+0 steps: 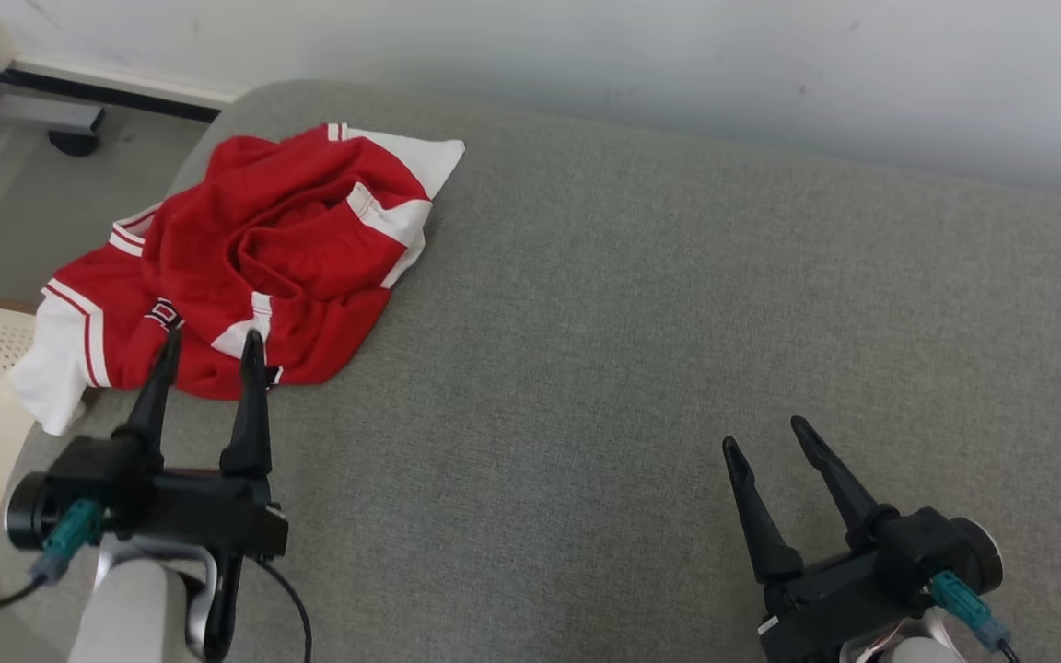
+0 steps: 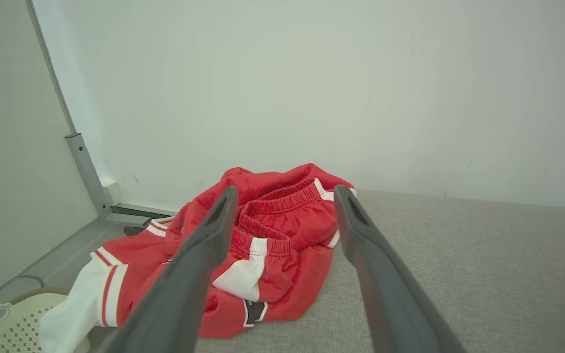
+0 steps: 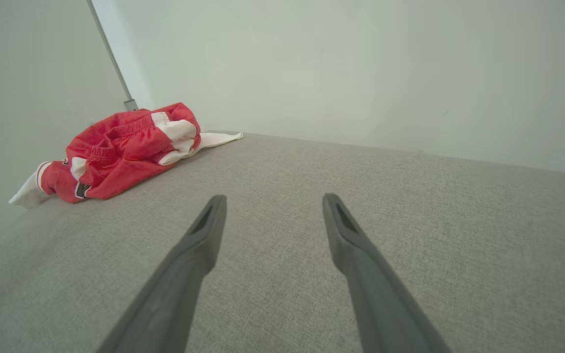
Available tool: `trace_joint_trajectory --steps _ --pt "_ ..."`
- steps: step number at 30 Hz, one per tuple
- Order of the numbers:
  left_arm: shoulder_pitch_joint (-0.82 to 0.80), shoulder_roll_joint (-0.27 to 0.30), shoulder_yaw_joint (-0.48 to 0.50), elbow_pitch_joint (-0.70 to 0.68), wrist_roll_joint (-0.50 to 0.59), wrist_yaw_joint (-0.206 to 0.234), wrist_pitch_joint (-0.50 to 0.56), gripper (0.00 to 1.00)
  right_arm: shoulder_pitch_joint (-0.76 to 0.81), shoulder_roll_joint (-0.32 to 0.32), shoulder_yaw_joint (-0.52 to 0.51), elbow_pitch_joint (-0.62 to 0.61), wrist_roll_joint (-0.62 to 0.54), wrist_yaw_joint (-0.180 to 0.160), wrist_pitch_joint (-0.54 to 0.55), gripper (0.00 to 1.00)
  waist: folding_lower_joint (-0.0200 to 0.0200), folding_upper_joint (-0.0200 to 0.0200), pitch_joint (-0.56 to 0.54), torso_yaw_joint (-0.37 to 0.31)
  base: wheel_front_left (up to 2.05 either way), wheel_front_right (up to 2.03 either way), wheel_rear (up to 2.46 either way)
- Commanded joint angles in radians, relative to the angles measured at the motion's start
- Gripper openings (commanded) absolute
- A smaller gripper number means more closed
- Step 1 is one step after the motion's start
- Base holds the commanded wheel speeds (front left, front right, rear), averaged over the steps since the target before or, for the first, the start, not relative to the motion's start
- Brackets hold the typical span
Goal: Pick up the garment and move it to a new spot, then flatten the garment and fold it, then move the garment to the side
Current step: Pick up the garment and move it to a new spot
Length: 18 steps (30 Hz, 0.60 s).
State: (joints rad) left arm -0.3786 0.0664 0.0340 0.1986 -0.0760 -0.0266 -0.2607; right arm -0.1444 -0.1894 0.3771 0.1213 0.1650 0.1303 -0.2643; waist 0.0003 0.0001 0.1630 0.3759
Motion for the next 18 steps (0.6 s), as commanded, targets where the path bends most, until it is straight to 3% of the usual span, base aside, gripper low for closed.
trace_joint_trajectory --steps 1,11,18 --pt "-0.063 0.009 0.01 0.045 -0.012 -0.017 -0.004 1.0 -0.021 -0.018 0.001 -0.003 -0.004 0.001 -0.002 1.0 -0.0003 -0.0001 0.099 -0.026 0.0 0.0 0.0" --pt "-0.399 0.043 0.031 0.345 -0.08 -0.071 0.0 1.0 -0.066 -0.076 -0.009 -0.018 -0.002 0.001 -0.002 1.0 -0.0003 -0.0001 0.207 -0.063 0.0 0.0 0.0" --pt "-0.609 0.084 -0.007 0.527 -0.123 -0.095 0.106 1.0 -0.079 -0.101 -0.02 -0.034 -0.008 0.001 -0.002 1.0 -0.0003 -0.0001 0.275 -0.087 0.0 0.0 0.0"
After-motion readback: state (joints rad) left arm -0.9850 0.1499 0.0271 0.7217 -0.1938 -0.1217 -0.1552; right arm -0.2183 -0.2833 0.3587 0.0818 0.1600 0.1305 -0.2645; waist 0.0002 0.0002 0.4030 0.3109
